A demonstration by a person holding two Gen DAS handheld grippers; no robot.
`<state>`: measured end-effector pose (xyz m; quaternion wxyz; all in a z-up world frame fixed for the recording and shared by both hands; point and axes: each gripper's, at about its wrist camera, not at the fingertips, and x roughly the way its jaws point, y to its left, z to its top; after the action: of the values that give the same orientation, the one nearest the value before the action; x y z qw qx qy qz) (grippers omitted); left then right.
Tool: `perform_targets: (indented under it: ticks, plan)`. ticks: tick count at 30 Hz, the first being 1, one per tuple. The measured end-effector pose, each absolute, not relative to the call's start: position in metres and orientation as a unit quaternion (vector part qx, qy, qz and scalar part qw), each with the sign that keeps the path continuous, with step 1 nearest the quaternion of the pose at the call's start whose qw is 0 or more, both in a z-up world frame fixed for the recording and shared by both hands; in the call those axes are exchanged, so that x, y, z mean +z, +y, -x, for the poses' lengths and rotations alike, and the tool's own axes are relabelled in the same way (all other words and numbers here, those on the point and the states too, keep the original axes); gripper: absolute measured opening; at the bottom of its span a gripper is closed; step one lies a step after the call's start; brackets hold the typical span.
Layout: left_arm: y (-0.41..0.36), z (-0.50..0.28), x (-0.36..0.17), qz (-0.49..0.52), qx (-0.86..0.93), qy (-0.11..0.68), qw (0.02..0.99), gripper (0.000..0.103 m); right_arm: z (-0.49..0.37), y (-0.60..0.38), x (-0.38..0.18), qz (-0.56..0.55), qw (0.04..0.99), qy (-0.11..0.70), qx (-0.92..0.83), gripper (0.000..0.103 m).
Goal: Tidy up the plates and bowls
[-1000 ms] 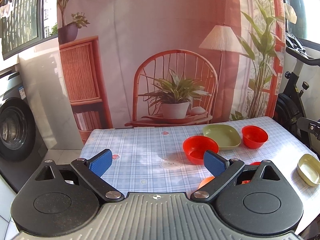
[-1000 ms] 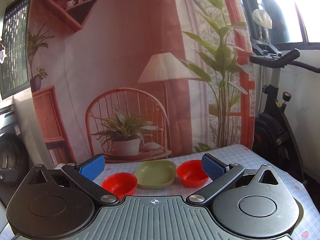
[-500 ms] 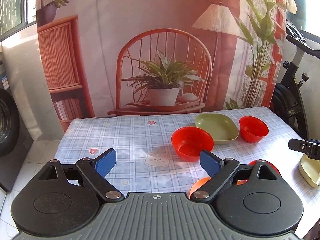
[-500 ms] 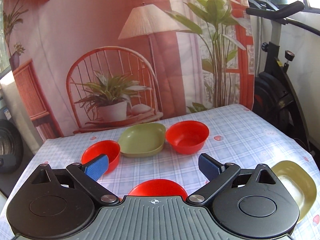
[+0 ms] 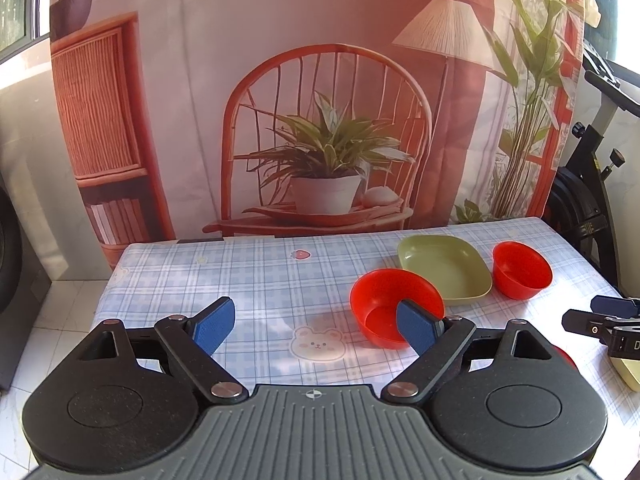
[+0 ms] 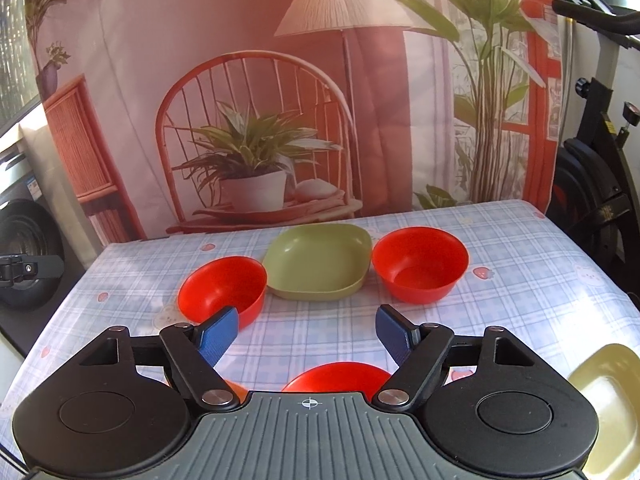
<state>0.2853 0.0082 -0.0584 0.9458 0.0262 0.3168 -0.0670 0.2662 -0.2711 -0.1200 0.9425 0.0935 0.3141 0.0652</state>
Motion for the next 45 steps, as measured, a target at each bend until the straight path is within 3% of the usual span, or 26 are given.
perform_targets:
  ticks: [10, 16, 28, 30, 35, 45]
  plan:
    - [-0.002, -0.341, -0.098, -0.015, -0.083, 0.328, 0.941, 0.086, -0.327, -0.243, -0.141, -0.098, 0.929, 0.345, 0.091, 0.057]
    - [-0.008, -0.375, -0.134, 0.008, -0.109, 0.354, 0.929, 0.079, -0.368, -0.233, -0.162, -0.102, 0.916, 0.374, 0.102, 0.047]
    - [-0.012, -0.402, -0.186, 0.047, -0.14, 0.401, 0.904, 0.05, -0.408, -0.213, -0.198, -0.09, 0.898, 0.417, 0.108, 0.031]
    - [-0.016, -0.403, -0.19, 0.041, -0.139, 0.407, 0.902, 0.032, -0.411, -0.212, -0.202, -0.09, 0.896, 0.421, 0.109, 0.026]
    - [-0.02, -0.403, -0.193, 0.053, -0.153, 0.406, 0.9, 0.014, -0.414, -0.211, -0.206, -0.101, 0.892, 0.426, 0.115, 0.013]
    - [-0.028, -0.384, -0.167, 0.034, -0.139, 0.402, 0.904, 0.014, -0.39, -0.219, -0.189, -0.138, 0.893, 0.411, 0.117, 0.012]
